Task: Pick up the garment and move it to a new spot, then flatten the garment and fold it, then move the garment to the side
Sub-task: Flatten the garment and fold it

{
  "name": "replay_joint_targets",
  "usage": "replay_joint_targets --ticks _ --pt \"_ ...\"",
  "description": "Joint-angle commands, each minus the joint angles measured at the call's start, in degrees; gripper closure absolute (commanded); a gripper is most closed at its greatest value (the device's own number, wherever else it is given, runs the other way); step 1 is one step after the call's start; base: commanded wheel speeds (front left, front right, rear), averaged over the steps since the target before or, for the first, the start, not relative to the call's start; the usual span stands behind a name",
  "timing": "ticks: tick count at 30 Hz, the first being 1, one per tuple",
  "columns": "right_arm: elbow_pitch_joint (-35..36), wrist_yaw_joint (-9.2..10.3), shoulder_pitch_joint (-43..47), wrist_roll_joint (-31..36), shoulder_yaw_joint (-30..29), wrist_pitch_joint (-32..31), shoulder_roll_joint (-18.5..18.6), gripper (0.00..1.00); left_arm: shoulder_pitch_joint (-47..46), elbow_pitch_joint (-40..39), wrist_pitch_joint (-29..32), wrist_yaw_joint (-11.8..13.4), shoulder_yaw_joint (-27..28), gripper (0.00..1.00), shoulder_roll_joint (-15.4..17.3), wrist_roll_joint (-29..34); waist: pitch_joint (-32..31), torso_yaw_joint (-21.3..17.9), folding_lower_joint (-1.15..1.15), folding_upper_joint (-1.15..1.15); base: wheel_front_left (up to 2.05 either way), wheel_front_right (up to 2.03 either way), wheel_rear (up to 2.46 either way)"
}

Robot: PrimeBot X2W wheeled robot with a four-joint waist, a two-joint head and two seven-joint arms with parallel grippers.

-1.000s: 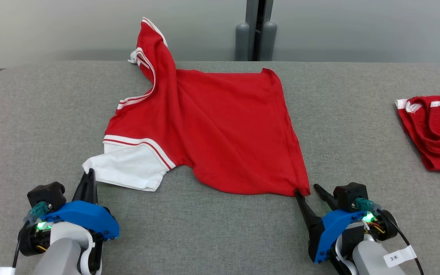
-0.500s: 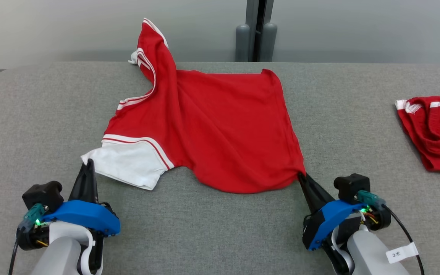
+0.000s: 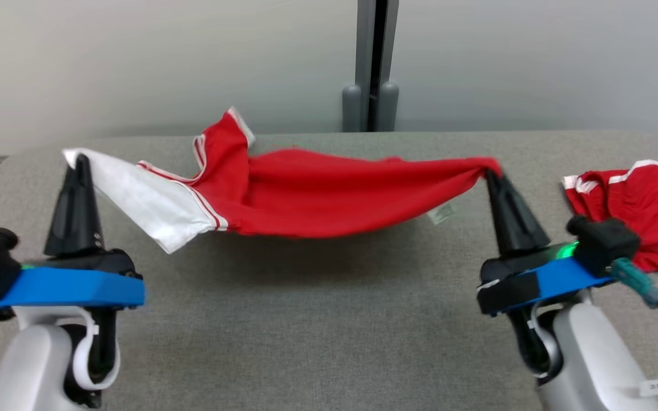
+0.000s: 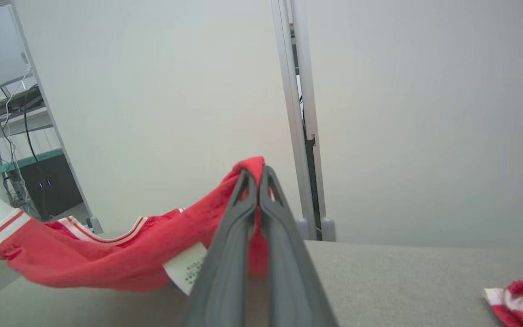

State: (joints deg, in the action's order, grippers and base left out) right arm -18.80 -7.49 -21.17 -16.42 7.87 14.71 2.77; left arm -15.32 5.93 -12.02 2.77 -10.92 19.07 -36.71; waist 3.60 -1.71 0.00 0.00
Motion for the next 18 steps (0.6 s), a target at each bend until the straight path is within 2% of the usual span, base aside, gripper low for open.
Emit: replay_joint_targets --ticks 1,4,11,14,18 --pt "2.3 -0.01 1.0 0.7 -1.1 0.3 0.2 1.00 0.8 -3.0 0.8 0.6 0.6 1.00 0.6 -0.2 -1.3 -0.9 0.00 0.00 0.00 0.00 0.00" --pt "10.1 -0.01 1.8 1.9 -4.2 -0.9 0.2 1.00 1.0 -12.6 3.9 1.4 2.7 1.00 1.5 -3.4 -2.7 -1.6 0.00 0.00 0.00 0.00 0.00" --pt "30.3 -0.01 1.1 6.4 -10.8 -8.2 0.2 1.00 -4.9 -31.5 12.7 4.8 6.4 1.00 7.8 -3.2 -3.5 -2.8 0.00 0.00 0.00 0.00 0.00" --pt "37.0 -0.01 0.3 7.8 -13.3 -12.0 0.2 1.00 -9.1 -35.3 16.8 5.3 6.7 1.00 10.1 -3.4 -2.5 -3.1 0.00 0.00 0.00 0.00 0.00" --pt "40.3 -0.01 -1.2 8.4 -15.7 -16.5 0.2 1.00 -14.8 -34.1 20.2 5.2 5.0 1.00 12.1 -1.6 0.1 -3.2 0.00 0.00 0.00 0.00 0.00"
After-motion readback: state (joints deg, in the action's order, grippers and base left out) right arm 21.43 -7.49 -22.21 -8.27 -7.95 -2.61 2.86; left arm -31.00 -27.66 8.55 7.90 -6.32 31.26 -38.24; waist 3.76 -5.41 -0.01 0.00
